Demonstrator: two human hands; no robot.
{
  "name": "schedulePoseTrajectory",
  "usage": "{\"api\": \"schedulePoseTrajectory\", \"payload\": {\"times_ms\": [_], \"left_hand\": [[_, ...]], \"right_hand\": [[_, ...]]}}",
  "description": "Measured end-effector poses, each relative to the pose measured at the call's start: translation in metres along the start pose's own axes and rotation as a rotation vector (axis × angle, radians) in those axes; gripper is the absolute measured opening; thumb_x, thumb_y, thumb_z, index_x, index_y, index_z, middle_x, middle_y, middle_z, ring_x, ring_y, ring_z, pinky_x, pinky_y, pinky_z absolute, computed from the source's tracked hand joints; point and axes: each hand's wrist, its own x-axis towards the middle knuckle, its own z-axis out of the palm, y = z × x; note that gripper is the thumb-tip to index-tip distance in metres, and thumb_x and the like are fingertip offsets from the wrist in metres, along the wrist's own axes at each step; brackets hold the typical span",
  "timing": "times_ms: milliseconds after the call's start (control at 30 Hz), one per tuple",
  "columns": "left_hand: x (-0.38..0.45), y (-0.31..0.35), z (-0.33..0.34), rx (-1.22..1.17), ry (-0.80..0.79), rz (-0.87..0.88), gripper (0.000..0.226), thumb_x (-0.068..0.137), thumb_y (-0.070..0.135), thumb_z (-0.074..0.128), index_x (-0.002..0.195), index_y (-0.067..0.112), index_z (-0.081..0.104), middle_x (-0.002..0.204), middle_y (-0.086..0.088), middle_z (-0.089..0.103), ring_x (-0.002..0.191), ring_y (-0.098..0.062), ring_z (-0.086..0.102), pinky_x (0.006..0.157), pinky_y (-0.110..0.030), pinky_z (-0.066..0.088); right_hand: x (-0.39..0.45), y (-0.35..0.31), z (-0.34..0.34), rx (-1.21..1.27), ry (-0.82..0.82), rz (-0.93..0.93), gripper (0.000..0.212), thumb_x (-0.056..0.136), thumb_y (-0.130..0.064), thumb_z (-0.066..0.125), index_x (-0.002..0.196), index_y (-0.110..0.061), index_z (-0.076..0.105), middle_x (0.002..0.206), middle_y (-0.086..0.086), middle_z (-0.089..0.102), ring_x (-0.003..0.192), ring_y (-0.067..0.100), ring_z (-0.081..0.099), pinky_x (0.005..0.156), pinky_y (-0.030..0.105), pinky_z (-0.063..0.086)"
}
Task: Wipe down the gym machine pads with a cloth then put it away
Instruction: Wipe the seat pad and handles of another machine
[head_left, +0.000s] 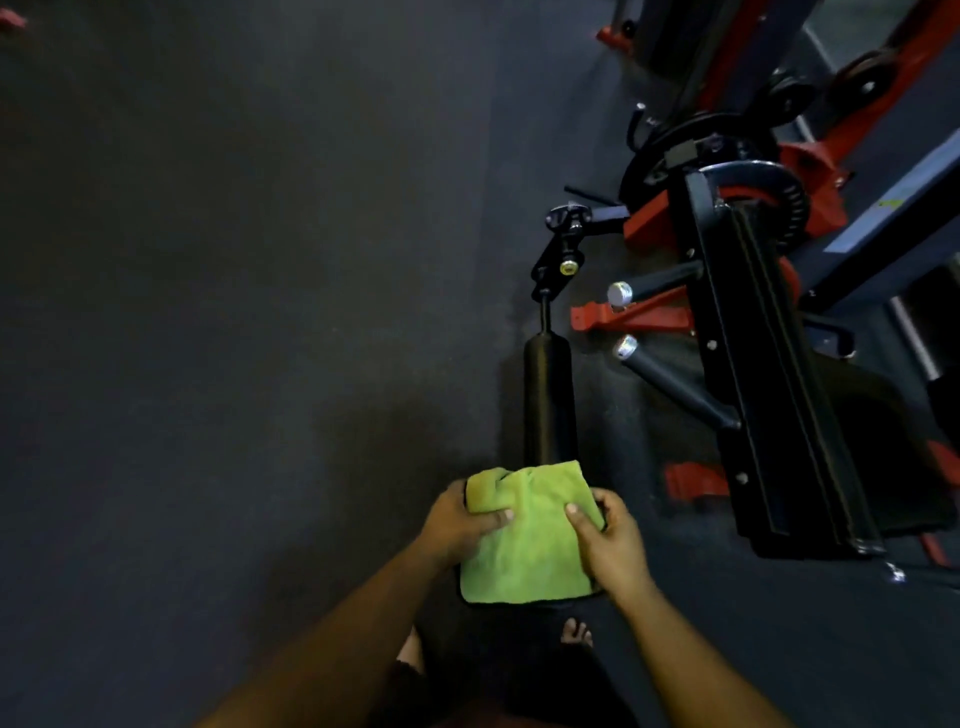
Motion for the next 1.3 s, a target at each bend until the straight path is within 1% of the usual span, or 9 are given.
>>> {"api": "schedulePoseTrajectory", "payload": {"times_ms": [167,367,500,633,800,867,933,1033,1300], "left_hand": [[0.035,0.01,0.005,-0.084,-0.032,-0.019,0.051,0.077,0.018,0.09,0.117,0.024,0.059,0.114,0.006,0.071,0.098,-0.006,0.069,0.071,-0.013,0.054],[0.128,-0.019,0.032,-0.033,-0.111,-0.045,0.058,0.079,0.004,0.085,0.124,0.027,0.056,0.115,0.009,0.068,0.092,0.012,0.067,0.071,-0.009,0.051],[0.194,-0.056,0.052,0.03,-0.051,-0.106,0.079,0.081,0.019,0.086,0.148,0.021,0.044,0.133,0.002,0.058,0.118,-0.012,0.057,0.086,-0.019,0.045],[0.264,-0.087,0.078,-0.011,-0.038,-0.126,0.073,0.087,0.016,0.08,0.149,0.016,0.042,0.136,0.004,0.055,0.119,-0.009,0.052,0.092,-0.017,0.042],[0.333,-0.118,0.093,0.005,-0.079,-0.138,0.063,0.088,0.045,0.074,0.142,0.022,0.051,0.136,-0.001,0.061,0.128,-0.023,0.058,0.107,-0.041,0.048],[0.351,-0.128,0.09,0.015,-0.105,-0.16,0.068,0.095,0.047,0.067,0.154,0.023,0.04,0.151,-0.002,0.047,0.14,-0.025,0.046,0.114,-0.039,0.04],[0.363,-0.135,0.084,-0.026,-0.12,-0.202,0.077,0.098,0.051,0.06,0.162,0.027,0.024,0.164,-0.001,0.028,0.148,-0.023,0.034,0.115,-0.032,0.033],[0.382,-0.137,0.073,-0.04,-0.179,-0.142,0.07,0.099,0.054,0.052,0.16,0.033,0.026,0.168,0.004,0.022,0.151,-0.017,0.028,0.119,-0.03,0.03],[0.436,-0.09,0.069,0.044,-0.266,0.019,0.061,0.105,0.045,0.047,0.16,0.028,0.027,0.168,0.004,0.023,0.154,-0.01,0.018,0.127,-0.033,0.017]], "right_hand": [[0.019,0.003,0.006,-0.048,0.136,0.034,0.02,0.095,-0.024,0.072,0.113,-0.024,0.062,0.101,-0.015,0.069,0.091,-0.007,0.064,0.073,0.01,0.046],[0.104,0.067,0.008,-0.074,0.205,0.103,0.031,0.095,-0.023,0.071,0.123,-0.02,0.058,0.11,-0.01,0.067,0.103,0.015,0.065,0.088,0.036,0.051],[0.168,0.116,0.017,-0.203,0.217,0.124,0.033,0.095,-0.026,0.071,0.125,-0.023,0.057,0.119,0.0,0.066,0.112,0.023,0.063,0.093,0.038,0.05],[0.227,0.145,0.031,-0.382,0.268,0.107,0.043,0.097,-0.034,0.064,0.136,-0.019,0.053,0.138,0.008,0.054,0.126,0.031,0.055,0.104,0.046,0.045],[0.258,0.17,0.092,-0.778,-0.033,0.097,0.105,0.075,-0.088,0.036,0.162,-0.04,0.004,0.171,0.001,0.001,0.156,0.03,0.009,0.113,0.069,0.028],[0.263,0.188,0.119,-0.954,-0.059,0.133,0.116,0.069,-0.094,0.036,0.159,-0.042,-0.013,0.17,0.006,-0.012,0.156,0.033,0.003,0.105,0.069,0.035],[0.266,0.197,0.133,-1.025,0.036,0.111,0.117,0.073,-0.085,0.053,0.161,-0.04,-0.009,0.169,0.014,-0.002,0.152,0.041,0.017,0.095,0.068,0.045],[0.28,0.202,0.139,-1.029,0.144,0.067,0.102,0.085,-0.07,0.057,0.163,-0.034,0.001,0.167,0.018,0.011,0.145,0.044,0.03,0.091,0.067,0.048],[0.388,0.153,0.14,-0.934,0.207,-0.034,0.093,0.094,-0.048,0.055,0.164,-0.014,0.003,0.169,0.017,0.014,0.147,0.041,0.034,0.11,0.063,0.038]]}}
